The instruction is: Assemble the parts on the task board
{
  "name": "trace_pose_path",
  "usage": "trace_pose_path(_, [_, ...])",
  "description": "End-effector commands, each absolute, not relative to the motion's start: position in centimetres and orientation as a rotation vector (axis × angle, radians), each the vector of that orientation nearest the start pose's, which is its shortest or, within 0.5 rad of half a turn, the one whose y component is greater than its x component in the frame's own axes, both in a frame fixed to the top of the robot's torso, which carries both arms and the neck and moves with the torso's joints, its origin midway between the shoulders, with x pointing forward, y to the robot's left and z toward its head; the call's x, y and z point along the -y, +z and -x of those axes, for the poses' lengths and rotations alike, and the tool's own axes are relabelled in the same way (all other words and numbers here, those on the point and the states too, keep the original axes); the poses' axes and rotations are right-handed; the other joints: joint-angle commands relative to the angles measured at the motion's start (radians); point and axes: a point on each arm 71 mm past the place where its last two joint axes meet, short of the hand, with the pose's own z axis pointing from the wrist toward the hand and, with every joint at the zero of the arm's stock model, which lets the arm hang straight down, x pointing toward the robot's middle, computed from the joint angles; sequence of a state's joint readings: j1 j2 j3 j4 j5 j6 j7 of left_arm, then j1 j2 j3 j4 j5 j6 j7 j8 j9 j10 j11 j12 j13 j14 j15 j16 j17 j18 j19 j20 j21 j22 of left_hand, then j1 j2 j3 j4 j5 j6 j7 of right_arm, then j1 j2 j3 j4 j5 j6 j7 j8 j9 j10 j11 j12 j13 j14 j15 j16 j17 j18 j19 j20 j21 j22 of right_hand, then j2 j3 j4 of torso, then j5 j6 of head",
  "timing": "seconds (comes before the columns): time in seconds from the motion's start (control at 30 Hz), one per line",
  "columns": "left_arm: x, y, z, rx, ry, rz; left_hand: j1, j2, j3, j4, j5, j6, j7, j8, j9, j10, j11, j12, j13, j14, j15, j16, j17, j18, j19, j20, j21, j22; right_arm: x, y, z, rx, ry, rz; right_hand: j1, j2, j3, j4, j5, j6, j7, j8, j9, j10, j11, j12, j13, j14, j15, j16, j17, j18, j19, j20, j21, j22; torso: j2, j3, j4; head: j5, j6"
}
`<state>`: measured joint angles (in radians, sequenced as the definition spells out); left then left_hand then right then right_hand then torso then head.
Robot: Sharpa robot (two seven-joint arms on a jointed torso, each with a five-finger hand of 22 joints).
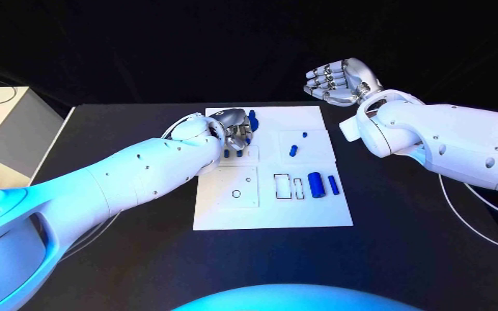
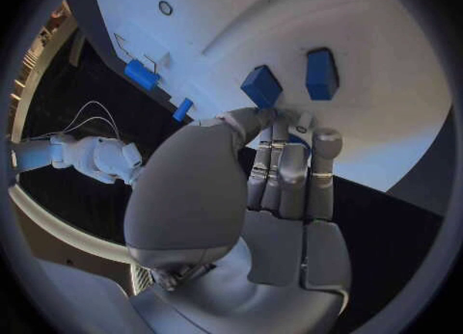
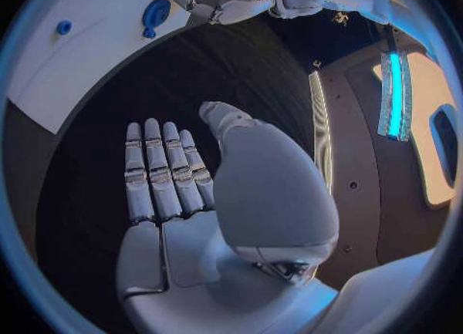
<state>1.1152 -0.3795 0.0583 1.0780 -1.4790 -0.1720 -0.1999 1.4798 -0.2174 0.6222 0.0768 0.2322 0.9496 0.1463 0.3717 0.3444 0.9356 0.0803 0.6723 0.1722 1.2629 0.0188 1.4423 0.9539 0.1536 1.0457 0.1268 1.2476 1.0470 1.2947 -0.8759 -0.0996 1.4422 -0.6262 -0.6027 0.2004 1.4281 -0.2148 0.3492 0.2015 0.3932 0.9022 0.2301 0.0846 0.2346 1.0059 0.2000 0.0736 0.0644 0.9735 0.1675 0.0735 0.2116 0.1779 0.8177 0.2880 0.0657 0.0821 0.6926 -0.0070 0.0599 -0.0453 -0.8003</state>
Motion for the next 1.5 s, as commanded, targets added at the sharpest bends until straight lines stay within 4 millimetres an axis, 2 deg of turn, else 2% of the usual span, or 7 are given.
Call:
trace_pose_path(0.03, [-8.3, -22.8, -54.0, -1.788, -0.652, -0.083, -0.009, 0.006, -0.002, -0.008, -0.004, 0.013, -0.003, -0.006, 0.005, 0.014, -0.002, -0.010, -0.003, 0.011, -0.001, 0.005, 0.008, -0.013, 0.012, 0.000, 0.008, 0.009, 25.6, -14.9, -51.3, -1.382, 0.971, -0.561, -0.001, 0.003, 0.005, 0.000, 0.005, 0.010, 0.023, 0.004, -0.001, 0.007, -0.001, -0.005, -0.001, 0.009, 0.001, -0.005, -0.002, 0.005, 0.003, -0.003, 0.001, -0.002, 0.000, -0.0006, 0.0000, -0.001, 0.003])
trace_pose_path(0.33, [-9.1, -22.2, -53.8, -1.799, -0.720, -0.019, -0.022, 0.005, -0.007, -0.010, -0.003, 0.023, -0.004, -0.009, 0.011, 0.026, -0.002, -0.025, -0.008, 0.010, -0.002, 0.004, -0.003, -0.011, 0.003, -0.002, 0.002, 0.000, 25.7, -14.9, -51.3, -1.383, 0.968, -0.562, -0.001, 0.003, 0.005, 0.000, 0.005, 0.010, 0.023, 0.004, -0.001, 0.008, -0.001, -0.005, -0.001, 0.009, 0.001, -0.005, -0.002, 0.005, 0.003, -0.003, 0.001, -0.002, -0.002, -0.0006, -0.0005, -0.002, 0.006])
trace_pose_path(0.57, [-10.6, -20.7, -54.1, -1.796, -0.759, 0.047, -0.029, 0.001, -0.008, -0.012, -0.002, 0.018, -0.001, -0.020, 0.012, 0.029, 0.002, -0.042, -0.013, 0.005, 0.001, 0.003, -0.012, -0.010, -0.004, -0.002, -0.003, -0.007, 26.0, -14.9, -51.4, -1.380, 0.959, -0.566, -0.001, 0.003, 0.005, 0.000, 0.005, 0.010, 0.023, 0.004, -0.002, 0.008, -0.001, -0.005, -0.001, 0.009, 0.001, -0.005, -0.002, 0.005, 0.003, -0.003, 0.001, -0.002, -0.007, -0.0001, 0.0038, 0.001, 0.007])
trace_pose_path(0.73, [-11.8, -20.0, -54.2, -1.812, -0.750, 0.058, -0.032, 0.002, -0.009, -0.012, -0.002, 0.022, -0.001, -0.020, 0.014, 0.033, 0.002, -0.046, -0.014, 0.002, 0.002, 0.002, -0.015, -0.010, -0.006, -0.002, -0.005, -0.008, 26.2, -14.9, -51.4, -1.374, 0.954, -0.567, -0.001, 0.002, 0.006, 0.000, 0.006, 0.010, 0.023, 0.004, -0.002, 0.007, -0.001, -0.005, -0.001, 0.009, 0.001, -0.005, -0.003, 0.005, 0.002, -0.003, 0.001, -0.003, -0.013, -0.0013, 0.0075, 0.000, 0.002])
trace_pose_path(0.93, [-12.7, -20.0, -54.3, -1.844, -0.720, 0.057, -0.035, 0.004, -0.011, -0.013, -0.002, 0.030, -0.001, -0.021, 0.018, 0.043, 0.001, -0.051, -0.016, 0.001, 0.002, 0.003, -0.017, -0.010, -0.008, -0.001, -0.007, -0.009, 26.3, -14.9, -51.4, -1.374, 0.951, -0.568, -0.001, 0.002, 0.006, 0.000, 0.006, 0.010, 0.023, 0.004, -0.002, 0.007, -0.001, -0.005, -0.001, 0.009, 0.001, -0.005, -0.003, 0.005, 0.002, -0.003, 0.001, -0.003, -0.015, -0.0024, 0.0096, -0.001, 0.001])
trace_pose_path(1.13, [-13.4, -20.3, -54.5, -1.872, -0.678, 0.057, -0.039, 0.002, -0.014, -0.013, -0.003, 0.032, -0.001, -0.024, 0.019, 0.046, 0.001, -0.056, -0.017, 0.000, 0.002, 0.003, -0.018, -0.009, -0.009, -0.001, -0.008, -0.009, 26.3, -14.9, -51.4, -1.375, 0.951, -0.568, -0.001, 0.001, 0.007, -0.001, 0.006, 0.010, 0.022, 0.003, -0.003, 0.007, -0.001, -0.006, -0.001, 0.009, 0.001, -0.006, -0.004, 0.005, 0.003, -0.003, 0.001, -0.004, -0.013, -0.0013, 0.0081, 0.002, 0.001])
trace_pose_path(1.5, [-13.0, -21.0, -54.9, -1.893, -0.654, 0.052, -0.041, 0.002, -0.015, -0.012, -0.003, 0.033, -0.001, -0.025, 0.020, 0.047, 0.001, -0.058, -0.017, -0.001, 0.002, 0.003, -0.020, -0.009, -0.009, 0.000, -0.009, -0.010, 26.1, -14.9, -51.4, -1.377, 0.954, -0.565, -0.001, 0.001, 0.007, -0.001, 0.006, 0.010, 0.022, 0.003, -0.003, 0.007, -0.001, -0.006, -0.001, 0.009, 0.001, -0.006, -0.004, 0.005, 0.003, -0.003, 0.001, -0.004, -0.010, -0.0019, 0.0066, 0.002, -0.001])
